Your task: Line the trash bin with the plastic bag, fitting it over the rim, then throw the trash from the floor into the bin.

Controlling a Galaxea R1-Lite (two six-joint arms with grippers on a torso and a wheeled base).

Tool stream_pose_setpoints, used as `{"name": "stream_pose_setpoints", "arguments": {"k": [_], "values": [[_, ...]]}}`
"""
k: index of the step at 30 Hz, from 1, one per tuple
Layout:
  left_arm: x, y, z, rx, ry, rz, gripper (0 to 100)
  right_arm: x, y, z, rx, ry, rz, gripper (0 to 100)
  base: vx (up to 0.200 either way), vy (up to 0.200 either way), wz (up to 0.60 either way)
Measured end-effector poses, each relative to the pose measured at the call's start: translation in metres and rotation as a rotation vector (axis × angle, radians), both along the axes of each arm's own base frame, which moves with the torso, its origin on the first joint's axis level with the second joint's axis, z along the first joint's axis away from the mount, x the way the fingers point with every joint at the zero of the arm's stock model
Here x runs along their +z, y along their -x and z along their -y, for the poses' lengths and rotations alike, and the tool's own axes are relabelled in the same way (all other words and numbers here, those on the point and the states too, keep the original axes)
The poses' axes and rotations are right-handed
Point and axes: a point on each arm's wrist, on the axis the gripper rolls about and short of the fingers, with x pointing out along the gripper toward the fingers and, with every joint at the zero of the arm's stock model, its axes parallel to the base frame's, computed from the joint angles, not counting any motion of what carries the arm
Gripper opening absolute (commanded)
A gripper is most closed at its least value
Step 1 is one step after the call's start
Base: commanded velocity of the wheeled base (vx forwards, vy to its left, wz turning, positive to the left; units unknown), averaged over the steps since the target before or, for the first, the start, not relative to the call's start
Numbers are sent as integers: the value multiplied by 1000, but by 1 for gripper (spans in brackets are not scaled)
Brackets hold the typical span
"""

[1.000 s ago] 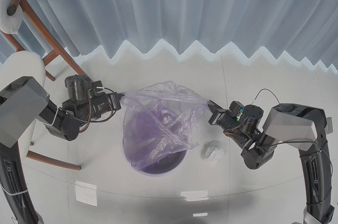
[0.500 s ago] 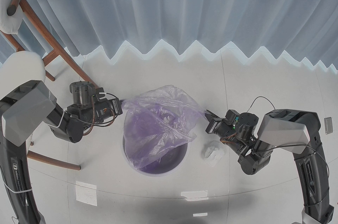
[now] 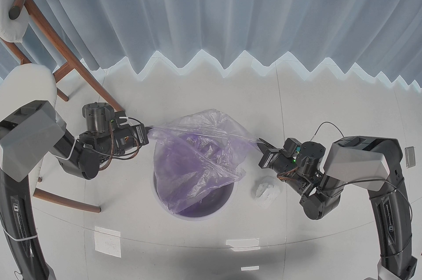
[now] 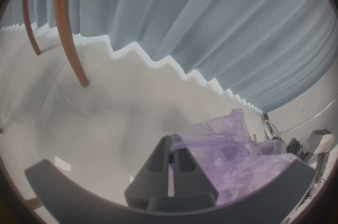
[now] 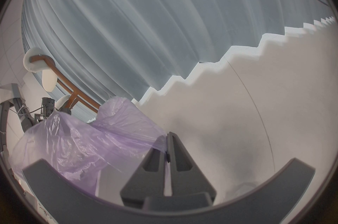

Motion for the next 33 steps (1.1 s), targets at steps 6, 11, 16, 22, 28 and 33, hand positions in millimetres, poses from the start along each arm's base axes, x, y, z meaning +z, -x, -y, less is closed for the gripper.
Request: {"name": "stream_pose_setpoints", "arguments": {"k": [6,11,16,22,28,33], "values": [[0,4,-6,-2,-44,14,100,4,10,4,5,-4,-31,100,0,0,0],[5,6,-13,-9,-36,28,100,20,23,9,42,-78,-80,100,0,0,0],[16,12,-24,-35,-18,39,100,38,53,18,217,-128,-171,100,0,0,0],[38,25,-34,-77,20,70,100,64,78,29,297,-162,-190,100,0,0,0],[62,47,-16,-152,146,37,100,77,87,26,323,-172,-168,100,0,0,0],[67,61,4,-190,159,-44,100,82,89,24,332,-172,-168,100,0,0,0]]}}
